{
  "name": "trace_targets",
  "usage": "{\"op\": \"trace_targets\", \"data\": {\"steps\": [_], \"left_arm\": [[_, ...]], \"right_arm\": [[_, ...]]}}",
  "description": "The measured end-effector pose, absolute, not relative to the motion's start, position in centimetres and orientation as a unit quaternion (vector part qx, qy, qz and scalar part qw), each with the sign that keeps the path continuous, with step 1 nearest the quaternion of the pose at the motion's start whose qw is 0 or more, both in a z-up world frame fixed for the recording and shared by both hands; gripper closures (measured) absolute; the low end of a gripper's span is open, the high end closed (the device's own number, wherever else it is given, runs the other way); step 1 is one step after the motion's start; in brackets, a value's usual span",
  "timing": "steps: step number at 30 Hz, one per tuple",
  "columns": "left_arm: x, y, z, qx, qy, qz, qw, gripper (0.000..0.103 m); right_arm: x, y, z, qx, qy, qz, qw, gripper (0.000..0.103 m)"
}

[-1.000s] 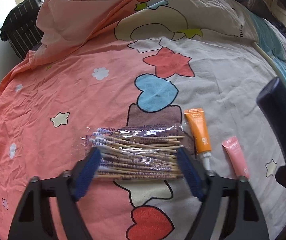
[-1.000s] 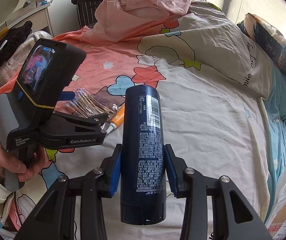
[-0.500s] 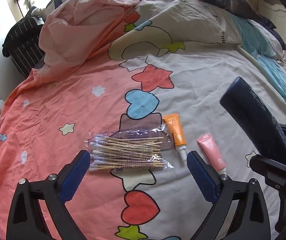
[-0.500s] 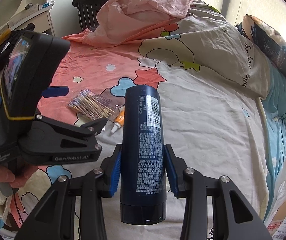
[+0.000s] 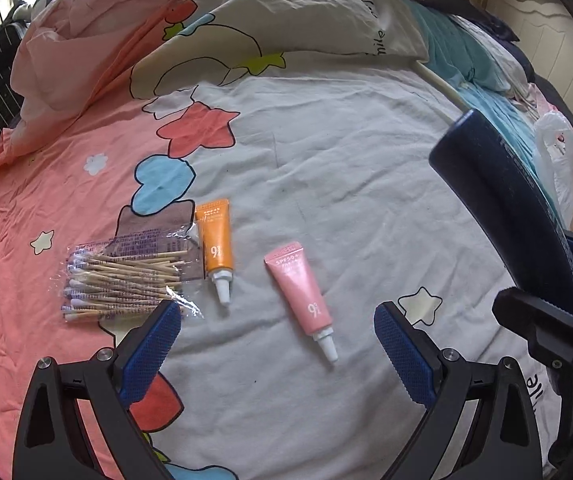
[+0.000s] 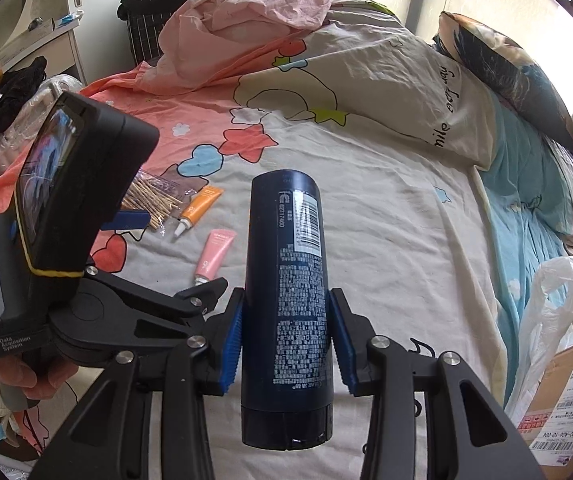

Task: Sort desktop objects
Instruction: 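Lift the navy bottle with the right tool while the left tool moves toward the pink tube, then close the left tool around the pink tube and lift it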

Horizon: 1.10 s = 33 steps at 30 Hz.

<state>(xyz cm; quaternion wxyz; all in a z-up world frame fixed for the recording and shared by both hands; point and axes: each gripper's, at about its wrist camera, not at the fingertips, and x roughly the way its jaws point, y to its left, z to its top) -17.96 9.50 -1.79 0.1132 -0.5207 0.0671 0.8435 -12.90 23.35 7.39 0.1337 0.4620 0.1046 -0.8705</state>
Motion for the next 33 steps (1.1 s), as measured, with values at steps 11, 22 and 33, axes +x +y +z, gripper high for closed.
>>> {"op": "trace_targets", "data": {"steps": [11,22,33], "left_arm": [[-19.0,9.3,-3.6,-0.529,0.065,0.841,0.092,0.041],[-17.6,10.7,-3.1,-0.515,0.118,0.843,0.099,0.085],[-14.8,10.7,-0.9,-0.51,0.127,0.842,0.123,0.085]], "right_arm": [[-12.8,24.1,6.2,0.471,0.099,-0.865,0.141,0.065],[-12.7,24.6,5.8,0.474,0.089,-0.864,0.144,0.065],[-11.0,24.7,7.2,0.465,0.088,-0.87,0.14,0.065]]}}
